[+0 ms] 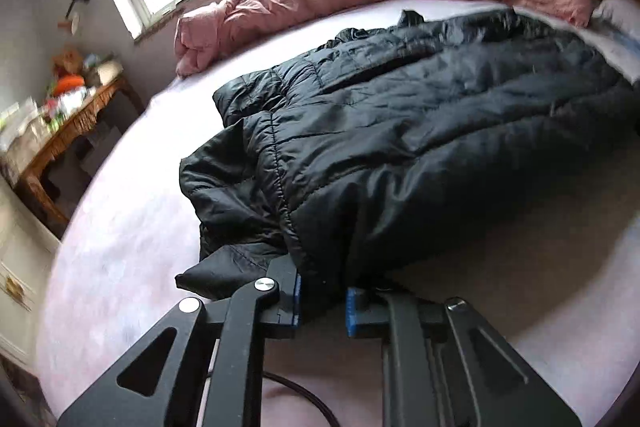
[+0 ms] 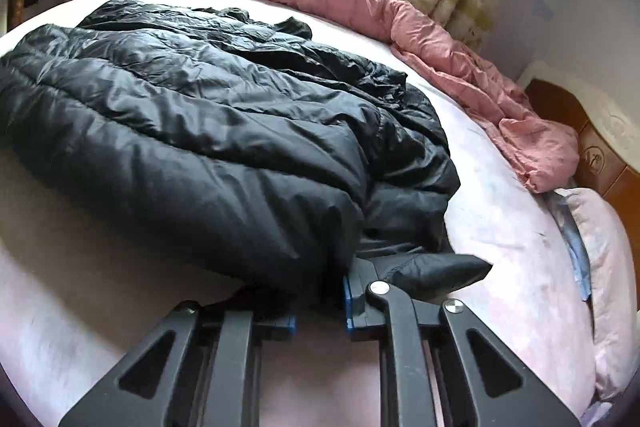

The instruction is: Fold large clothes

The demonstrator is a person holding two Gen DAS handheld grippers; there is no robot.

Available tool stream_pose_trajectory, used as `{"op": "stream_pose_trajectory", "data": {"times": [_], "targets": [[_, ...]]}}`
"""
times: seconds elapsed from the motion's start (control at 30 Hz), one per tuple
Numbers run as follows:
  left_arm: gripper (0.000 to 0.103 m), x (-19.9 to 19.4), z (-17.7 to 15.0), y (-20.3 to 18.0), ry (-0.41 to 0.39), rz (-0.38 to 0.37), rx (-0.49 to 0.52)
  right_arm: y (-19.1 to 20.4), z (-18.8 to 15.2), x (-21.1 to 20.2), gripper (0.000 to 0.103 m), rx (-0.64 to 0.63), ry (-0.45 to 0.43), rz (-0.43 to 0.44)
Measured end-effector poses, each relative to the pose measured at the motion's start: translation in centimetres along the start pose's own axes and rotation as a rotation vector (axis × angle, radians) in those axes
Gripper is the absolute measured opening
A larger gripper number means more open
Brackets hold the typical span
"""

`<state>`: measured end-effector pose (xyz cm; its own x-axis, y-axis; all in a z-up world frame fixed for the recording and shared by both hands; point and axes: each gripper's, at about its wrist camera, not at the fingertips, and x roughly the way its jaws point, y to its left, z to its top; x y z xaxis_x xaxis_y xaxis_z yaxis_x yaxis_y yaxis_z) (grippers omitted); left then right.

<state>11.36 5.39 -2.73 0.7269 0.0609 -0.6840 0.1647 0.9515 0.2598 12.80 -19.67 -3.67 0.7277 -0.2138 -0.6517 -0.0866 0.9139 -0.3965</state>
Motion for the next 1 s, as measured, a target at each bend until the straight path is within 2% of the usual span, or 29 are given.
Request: {"op": "stream_pose_trajectory", "data": {"times": [0.13, 0.33, 0.47, 0.6, 0.77, 0.87, 1.0], "targets": [[0.015, -3.8, -2.2, 0.8, -0.003, -0.044, -0.036, -0.4, -2.5, -3.7, 0.017, 0.037, 0.009, 0.067], [0.015, -9.6, -5.8, 2.4, -0.026, -0.100, -0.082, 0.1, -7.1, -11.4, 0.017, 0.030, -0.040, 0.126], [0.016, -11.8, -5.6, 3.5, -0.066, -0.105, -0.149, -0.1, -8.0, -14.6, 0.017, 0.037, -0.081, 0.164], [0.015, -12.1, -1.7, 4.0, -0.145, -0.080, -0.176, -1.3, -5.8, -15.2, 0.017, 0.060, -0.140, 0.128], [0.015, -10.2, 4.5, 5.2, -0.223, -0.059, -0.225, -4.0, 0.4, -14.4, 0.017, 0.160, -0.231, 0.113], [0.015, -7.3, 7.8, 6.1, -0.244, -0.061, -0.250, -4.9, 4.4, -12.1, 0.017, 0.198, -0.256, 0.096], [0.015, -1.0, 10.8, 6.5, -0.210, -0.063, -0.301, -5.4, 8.6, -6.1, 0.017, 0.246, -0.208, 0.097]]}}
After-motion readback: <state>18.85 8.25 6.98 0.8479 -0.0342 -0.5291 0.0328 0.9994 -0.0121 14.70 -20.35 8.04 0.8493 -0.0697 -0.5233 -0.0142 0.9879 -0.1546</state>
